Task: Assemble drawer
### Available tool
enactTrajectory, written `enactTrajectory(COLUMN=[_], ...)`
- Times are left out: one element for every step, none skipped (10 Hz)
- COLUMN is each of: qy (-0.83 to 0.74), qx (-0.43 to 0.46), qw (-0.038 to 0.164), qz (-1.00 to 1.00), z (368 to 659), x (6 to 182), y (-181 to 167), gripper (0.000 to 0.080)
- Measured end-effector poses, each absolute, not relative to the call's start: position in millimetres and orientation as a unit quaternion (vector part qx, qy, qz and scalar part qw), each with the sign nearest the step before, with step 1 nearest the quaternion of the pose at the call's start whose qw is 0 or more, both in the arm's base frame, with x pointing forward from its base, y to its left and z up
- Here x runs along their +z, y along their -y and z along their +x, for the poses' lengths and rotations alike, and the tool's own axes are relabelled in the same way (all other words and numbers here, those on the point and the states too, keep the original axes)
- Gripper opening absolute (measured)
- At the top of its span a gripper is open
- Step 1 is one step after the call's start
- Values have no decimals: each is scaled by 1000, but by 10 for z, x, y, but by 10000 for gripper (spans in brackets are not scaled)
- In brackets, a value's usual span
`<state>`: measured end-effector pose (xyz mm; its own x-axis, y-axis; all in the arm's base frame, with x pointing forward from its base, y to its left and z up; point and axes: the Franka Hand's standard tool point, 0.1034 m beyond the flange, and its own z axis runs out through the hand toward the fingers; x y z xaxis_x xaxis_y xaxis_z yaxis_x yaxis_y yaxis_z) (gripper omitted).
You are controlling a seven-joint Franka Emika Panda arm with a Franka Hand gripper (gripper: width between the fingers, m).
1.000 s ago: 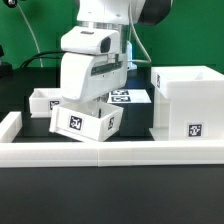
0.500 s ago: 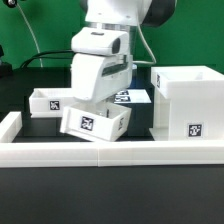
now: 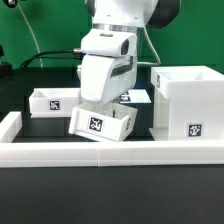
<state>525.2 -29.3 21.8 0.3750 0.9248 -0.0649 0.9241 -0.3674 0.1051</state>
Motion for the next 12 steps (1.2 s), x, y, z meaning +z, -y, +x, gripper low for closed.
enactTrajectory(qy=[-558, -558, -563, -588, -597, -605, -610, -609, -610, -608, -621, -637], qx=[2, 1, 0, -11, -24, -28, -34, -33, -32, -31, -23, -12], qw=[62, 61, 61, 58, 53, 53, 52, 52, 52, 52, 55, 58], qz=[828, 828, 824, 807, 800, 794, 790, 791, 790, 791, 782, 769], z=[5246, 5245, 5240, 5206, 5173, 5171, 5155, 5157, 5161, 5159, 5176, 5178], x=[209, 207, 203, 186, 172, 174, 177, 177, 178, 177, 181, 176], y=[308, 310, 309, 297, 263, 230, 207, 218, 241, 303, 334, 370], gripper=[41, 41, 41, 41, 41, 41, 41, 41, 41, 41, 41, 41])
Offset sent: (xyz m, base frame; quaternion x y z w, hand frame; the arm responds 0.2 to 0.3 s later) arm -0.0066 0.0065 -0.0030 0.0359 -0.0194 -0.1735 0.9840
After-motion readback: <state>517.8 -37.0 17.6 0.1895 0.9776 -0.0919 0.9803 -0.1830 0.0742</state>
